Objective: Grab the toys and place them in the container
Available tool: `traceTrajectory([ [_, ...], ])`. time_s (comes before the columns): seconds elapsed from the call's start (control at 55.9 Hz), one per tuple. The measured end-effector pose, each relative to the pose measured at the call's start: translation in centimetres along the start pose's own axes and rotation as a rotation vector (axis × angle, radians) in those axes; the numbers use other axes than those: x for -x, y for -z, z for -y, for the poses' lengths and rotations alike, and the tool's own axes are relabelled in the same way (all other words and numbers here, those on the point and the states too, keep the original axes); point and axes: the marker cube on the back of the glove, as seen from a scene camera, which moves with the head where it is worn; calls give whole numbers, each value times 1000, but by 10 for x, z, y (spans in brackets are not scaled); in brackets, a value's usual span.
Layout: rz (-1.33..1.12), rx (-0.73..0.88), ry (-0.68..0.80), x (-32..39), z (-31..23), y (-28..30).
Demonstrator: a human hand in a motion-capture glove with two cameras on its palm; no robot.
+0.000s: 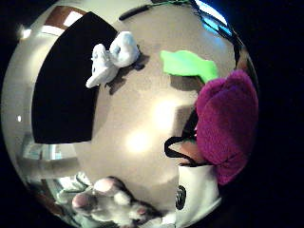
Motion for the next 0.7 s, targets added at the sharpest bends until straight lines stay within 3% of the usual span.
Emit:
traceTrajectory([
  [0.215, 21, 45, 62, 18, -11, 56],
  [0.698, -15, -305, 296, 181, -32, 283],
])
